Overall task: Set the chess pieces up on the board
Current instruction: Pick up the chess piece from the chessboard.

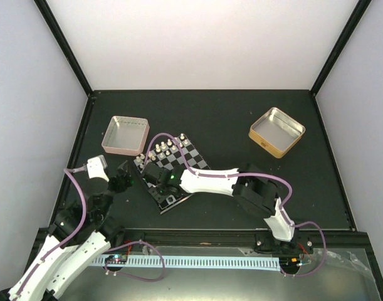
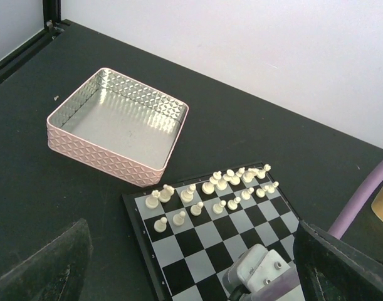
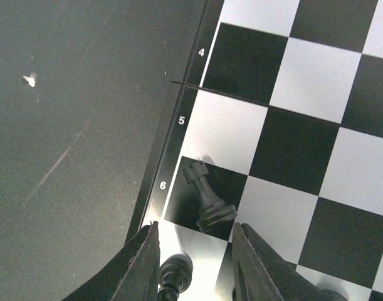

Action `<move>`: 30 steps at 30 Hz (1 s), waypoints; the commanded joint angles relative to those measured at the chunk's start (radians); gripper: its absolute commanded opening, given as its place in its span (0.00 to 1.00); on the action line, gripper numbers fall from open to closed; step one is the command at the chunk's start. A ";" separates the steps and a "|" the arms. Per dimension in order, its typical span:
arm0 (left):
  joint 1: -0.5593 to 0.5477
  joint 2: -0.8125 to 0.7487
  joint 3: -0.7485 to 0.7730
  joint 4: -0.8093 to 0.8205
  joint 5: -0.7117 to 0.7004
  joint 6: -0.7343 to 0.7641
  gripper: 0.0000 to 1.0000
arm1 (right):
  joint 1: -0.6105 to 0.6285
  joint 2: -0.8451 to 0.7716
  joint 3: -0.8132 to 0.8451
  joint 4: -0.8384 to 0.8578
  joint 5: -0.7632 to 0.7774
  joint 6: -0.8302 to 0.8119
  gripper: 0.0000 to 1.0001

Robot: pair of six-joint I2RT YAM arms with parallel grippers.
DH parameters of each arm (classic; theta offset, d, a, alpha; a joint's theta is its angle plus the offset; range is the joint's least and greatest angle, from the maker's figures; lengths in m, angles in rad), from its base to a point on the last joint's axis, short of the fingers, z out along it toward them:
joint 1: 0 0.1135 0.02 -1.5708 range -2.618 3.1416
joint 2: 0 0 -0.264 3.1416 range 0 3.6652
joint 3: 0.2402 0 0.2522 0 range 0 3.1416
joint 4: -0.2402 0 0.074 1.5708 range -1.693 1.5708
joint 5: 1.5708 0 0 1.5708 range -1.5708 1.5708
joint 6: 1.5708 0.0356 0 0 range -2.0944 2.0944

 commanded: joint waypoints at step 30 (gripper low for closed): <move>0.006 0.024 0.028 0.005 0.010 0.004 0.89 | -0.049 0.061 0.053 0.019 0.018 -0.005 0.13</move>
